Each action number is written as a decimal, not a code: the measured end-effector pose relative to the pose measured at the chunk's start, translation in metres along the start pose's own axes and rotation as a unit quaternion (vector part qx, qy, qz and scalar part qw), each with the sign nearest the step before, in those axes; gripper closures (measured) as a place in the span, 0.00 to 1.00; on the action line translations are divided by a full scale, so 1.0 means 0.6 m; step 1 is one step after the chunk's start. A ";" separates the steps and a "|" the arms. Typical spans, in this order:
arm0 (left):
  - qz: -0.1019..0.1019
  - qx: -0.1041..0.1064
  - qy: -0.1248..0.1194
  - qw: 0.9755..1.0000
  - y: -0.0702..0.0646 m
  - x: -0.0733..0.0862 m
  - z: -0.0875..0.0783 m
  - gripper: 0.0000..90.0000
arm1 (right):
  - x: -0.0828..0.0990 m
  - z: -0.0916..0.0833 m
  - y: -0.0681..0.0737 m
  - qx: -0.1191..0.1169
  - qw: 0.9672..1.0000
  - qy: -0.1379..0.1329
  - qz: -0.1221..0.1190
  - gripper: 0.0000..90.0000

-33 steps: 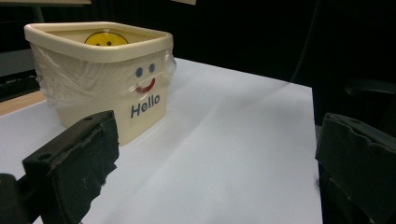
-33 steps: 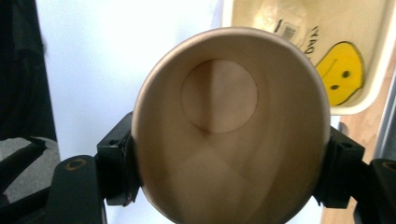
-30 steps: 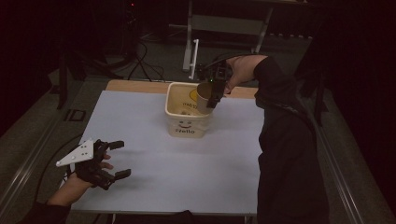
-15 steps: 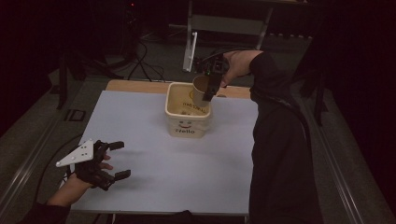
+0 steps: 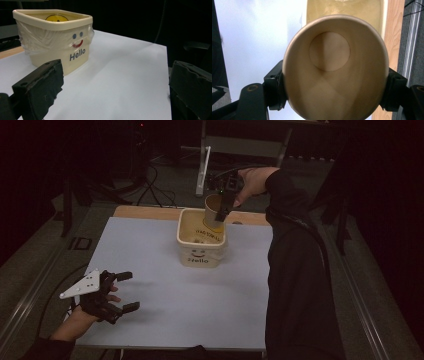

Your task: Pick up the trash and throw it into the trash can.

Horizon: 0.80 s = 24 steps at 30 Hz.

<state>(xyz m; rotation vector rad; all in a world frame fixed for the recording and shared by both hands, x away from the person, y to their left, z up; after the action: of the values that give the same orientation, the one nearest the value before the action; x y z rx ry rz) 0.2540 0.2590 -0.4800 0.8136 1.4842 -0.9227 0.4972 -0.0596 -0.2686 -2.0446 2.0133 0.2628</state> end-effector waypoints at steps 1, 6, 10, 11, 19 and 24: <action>0.000 0.000 0.001 1.000 0.000 0.000 0.000 0.00 | -0.001 -0.001 -0.003 0.001 1.000 0.002 0.002 0.28; -0.002 0.001 0.002 1.000 0.001 0.002 0.000 0.00 | -0.003 0.000 -0.014 0.000 1.000 -0.003 0.014 0.28; -0.002 0.002 0.003 1.000 0.001 0.003 0.001 0.00 | -0.004 0.004 -0.023 0.004 1.000 0.000 0.018 0.28; -0.002 0.003 0.004 1.000 0.001 0.003 0.001 0.00 | -0.004 0.006 -0.027 0.002 1.000 0.000 0.022 0.28; -0.003 0.004 0.002 1.000 0.001 0.002 0.000 0.00 | -0.009 0.022 -0.037 0.000 1.000 0.000 0.029 0.28; -0.001 0.006 0.003 1.000 0.001 0.002 0.000 0.00 | -0.015 0.026 -0.038 0.002 1.000 0.002 0.027 0.27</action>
<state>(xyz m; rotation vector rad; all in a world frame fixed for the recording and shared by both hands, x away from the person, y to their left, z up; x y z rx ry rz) 0.2542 0.2592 -0.4814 0.8243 1.4871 -0.9320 0.5209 -0.0462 -0.2797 -1.9935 2.0716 0.2646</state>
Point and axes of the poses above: each handheld gripper's, and its own axes: z roughly forward along the jaws, x roughly out of its underside, y roughly to its left, the point moved 1 cm from there along z, roughly forward along the jaws, and after that the axes turned 10 degrees about -y, right-handed, at the moved point
